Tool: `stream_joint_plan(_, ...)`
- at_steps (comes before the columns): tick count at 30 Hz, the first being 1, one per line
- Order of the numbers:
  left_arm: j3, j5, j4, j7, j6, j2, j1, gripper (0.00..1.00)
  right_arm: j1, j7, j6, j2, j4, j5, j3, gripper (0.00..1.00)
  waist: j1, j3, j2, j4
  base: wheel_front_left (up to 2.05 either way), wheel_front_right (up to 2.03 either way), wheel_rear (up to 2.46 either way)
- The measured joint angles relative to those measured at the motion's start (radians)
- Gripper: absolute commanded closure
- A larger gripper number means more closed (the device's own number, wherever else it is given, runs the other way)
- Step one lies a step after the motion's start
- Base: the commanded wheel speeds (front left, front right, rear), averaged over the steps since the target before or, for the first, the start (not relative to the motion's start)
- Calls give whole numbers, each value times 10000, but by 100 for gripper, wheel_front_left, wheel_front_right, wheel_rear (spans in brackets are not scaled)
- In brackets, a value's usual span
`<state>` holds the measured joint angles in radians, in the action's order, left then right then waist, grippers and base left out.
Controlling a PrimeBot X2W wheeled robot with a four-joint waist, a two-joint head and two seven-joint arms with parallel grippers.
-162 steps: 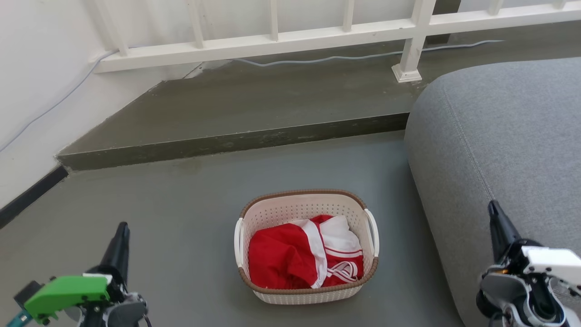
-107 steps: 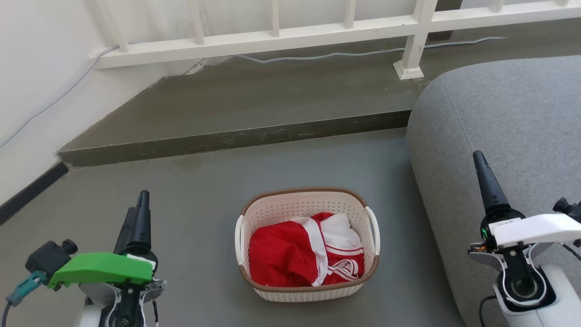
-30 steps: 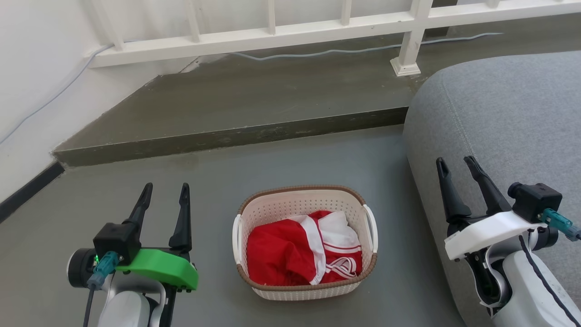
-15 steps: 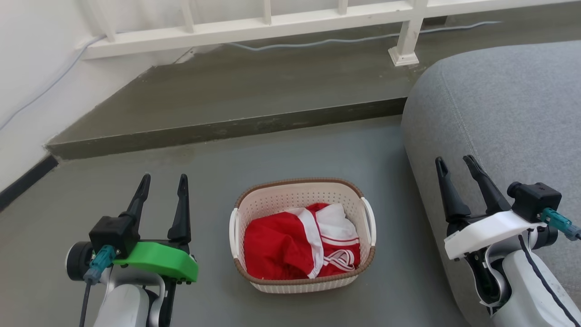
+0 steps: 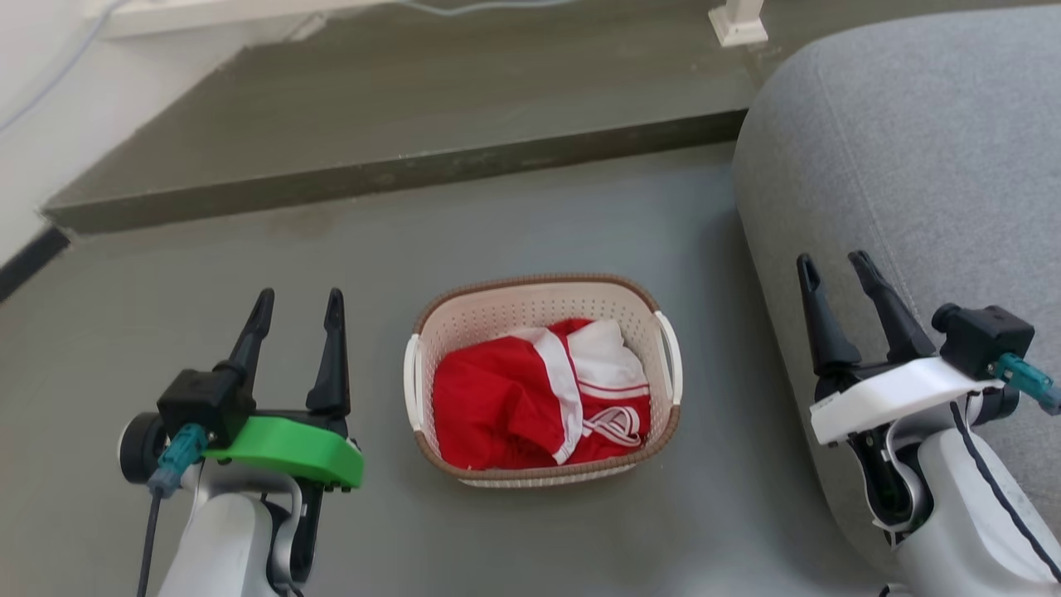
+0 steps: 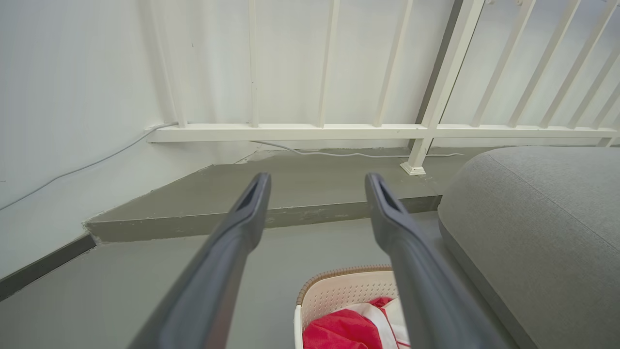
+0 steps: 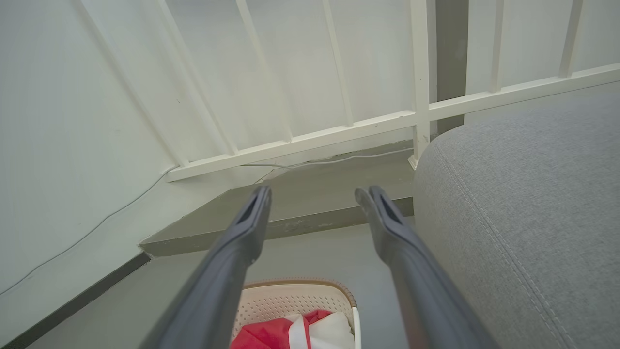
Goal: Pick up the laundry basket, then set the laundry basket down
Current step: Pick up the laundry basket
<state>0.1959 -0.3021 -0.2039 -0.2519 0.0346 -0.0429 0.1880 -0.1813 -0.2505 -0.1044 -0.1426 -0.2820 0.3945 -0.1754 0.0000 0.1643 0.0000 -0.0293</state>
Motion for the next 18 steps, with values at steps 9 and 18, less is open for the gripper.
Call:
stream_joint_plan(9,13,142,58,-2,0,10,687,0,-563,-2,-10,150,50,-144,48,0,0,1014,0,-107,0,0,0)
stream_joint_plan(18,17,186,-81,-2,4,19,1325,0,-1091,-12,-94,205,-144,-150,173,0,0,2074,0,-226,0,0,0)
